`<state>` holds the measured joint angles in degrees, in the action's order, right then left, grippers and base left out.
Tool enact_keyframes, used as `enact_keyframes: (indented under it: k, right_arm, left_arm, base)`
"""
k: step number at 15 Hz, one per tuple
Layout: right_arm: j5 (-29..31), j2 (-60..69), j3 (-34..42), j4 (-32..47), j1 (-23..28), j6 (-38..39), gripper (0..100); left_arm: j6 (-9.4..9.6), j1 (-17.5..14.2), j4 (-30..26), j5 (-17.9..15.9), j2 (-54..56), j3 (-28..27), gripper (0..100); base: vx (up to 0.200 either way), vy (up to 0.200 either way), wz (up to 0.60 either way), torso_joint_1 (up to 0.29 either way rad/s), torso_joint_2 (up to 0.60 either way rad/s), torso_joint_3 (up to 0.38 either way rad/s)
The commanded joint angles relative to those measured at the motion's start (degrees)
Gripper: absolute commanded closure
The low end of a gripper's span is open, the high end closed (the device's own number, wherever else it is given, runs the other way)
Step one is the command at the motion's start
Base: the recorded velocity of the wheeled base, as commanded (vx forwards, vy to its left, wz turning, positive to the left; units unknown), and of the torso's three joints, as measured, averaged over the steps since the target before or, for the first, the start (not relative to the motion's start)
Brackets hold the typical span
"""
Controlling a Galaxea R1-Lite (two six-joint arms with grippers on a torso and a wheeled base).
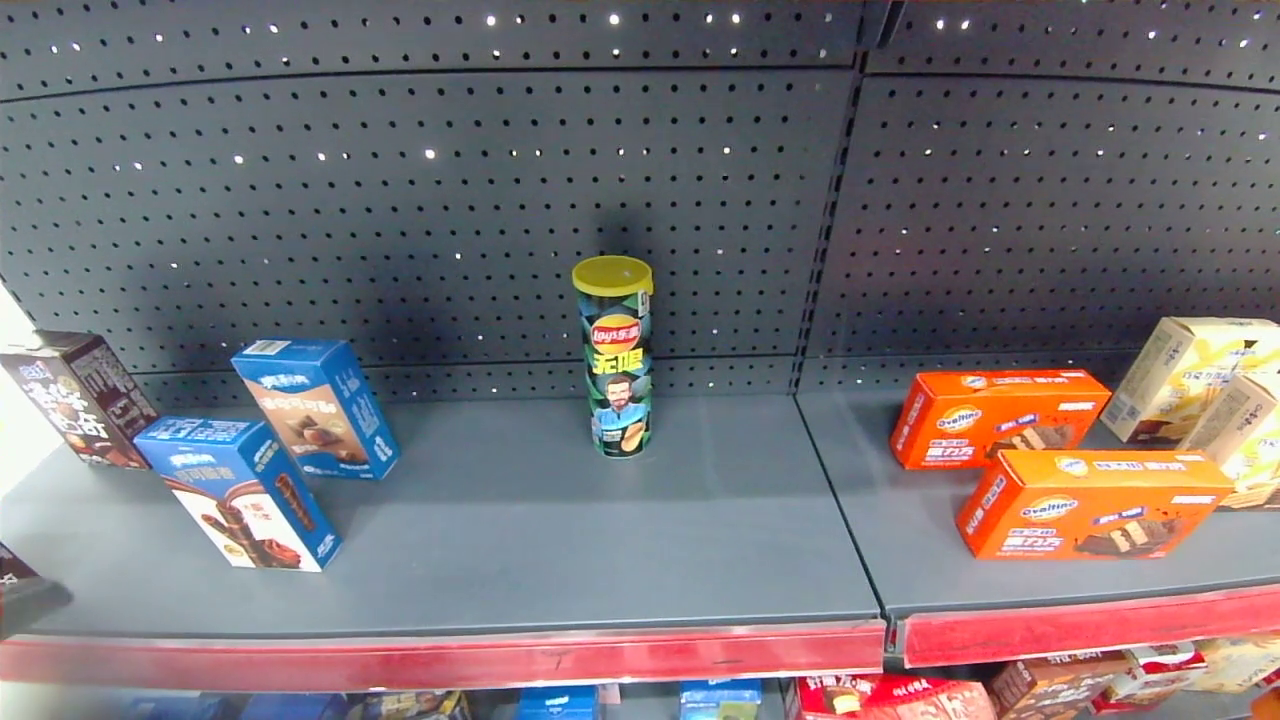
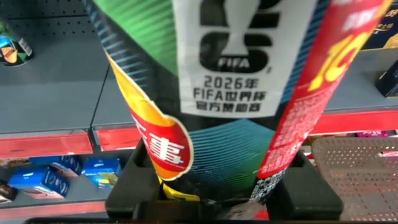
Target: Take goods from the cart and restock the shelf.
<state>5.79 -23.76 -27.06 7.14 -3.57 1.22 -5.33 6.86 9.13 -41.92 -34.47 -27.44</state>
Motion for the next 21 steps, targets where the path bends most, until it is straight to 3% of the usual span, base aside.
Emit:
enact_keyframes:
  k: [1, 2, 3, 4, 6, 9, 11, 15, 16, 18, 21]
  right_arm:
    - [0.01, -0.06, -0.18, -0.02, 0.06, 0.10, 100]
    - [0.01, -0.06, -0.27, -0.02, 0.23, 0.10, 100]
    - [0.01, -0.23, -0.80, -0.02, 0.32, 0.19, 100]
    - [0.01, -0.32, -0.97, -0.02, 0.32, 0.19, 100]
    - [0.10, -0.23, -0.97, -0.02, 0.32, 0.28, 100]
    - [0.10, -0.15, -1.59, -0.02, 0.50, 0.19, 100]
    - [0.19, -0.32, -2.73, 0.24, 0.41, 0.19, 100]
    - [0.01, -0.50, -2.82, 0.24, 0.06, 0.19, 100]
    - [0.01, -0.50, -2.73, 0.24, 0.06, 0.19, 100]
    - [0.10, -0.41, -2.64, 0.41, 0.14, 0.01, 100]
    - [0.10, -0.32, -2.91, 0.41, 0.14, 0.01, 100]
  left_arm:
    - [-2.14, 0.61, 11.44, -1.58, -15.80, 1.69, 0]
    - [-3.37, 0.61, 15.39, -1.76, -18.70, 1.60, 0]
    - [-5.57, 0.78, 21.81, -3.60, -24.24, 0.99, 0]
    - [-6.27, 0.70, 25.50, -5.98, -28.63, 0.37, 0]
    - [-6.27, 0.87, 32.27, -8.17, -38.65, -2.44, 0]
    - [-6.10, 1.66, 39.12, -8.09, -48.67, -8.15, 0]
    - [-5.22, 1.93, 43.60, -8.09, -55.96, -13.08, 0]
    - [-4.34, 1.93, 44.66, -8.00, -62.20, -16.42, 0]
    - [-3.20, 1.66, 44.83, -8.09, -64.23, -17.47, 0]
    - [1.37, 1.05, 44.83, -8.09, -69.06, -20.55, 0]
    - [1.55, 0.96, 44.92, -8.00, -72.22, -23.80, 0]
  base:
    - [0.000, 0.000, 0.00, 0.000, 0.00, 0.000]
    - [0.000, 0.000, 0.00, 0.000, 0.00, 0.000]
    - [0.000, 0.000, 0.00, 0.000, 0.00, 0.000]
    - [0.000, 0.000, 0.00, 0.000, 0.00, 0.000]
    - [0.000, 0.000, 0.00, 0.000, 0.00, 0.000]
    - [0.000, 0.000, 0.00, 0.000, 0.00, 0.000]
    - [0.000, 0.000, 0.00, 0.000, 0.00, 0.000]
    - [0.000, 0.000, 0.00, 0.000, 0.00, 0.000]
    - [0.000, 0.000, 0.00, 0.000, 0.00, 0.000]
    - [0.000, 0.000, 0.00, 0.000, 0.00, 0.000]
    - [0.000, 0.000, 0.00, 0.000, 0.00, 0.000]
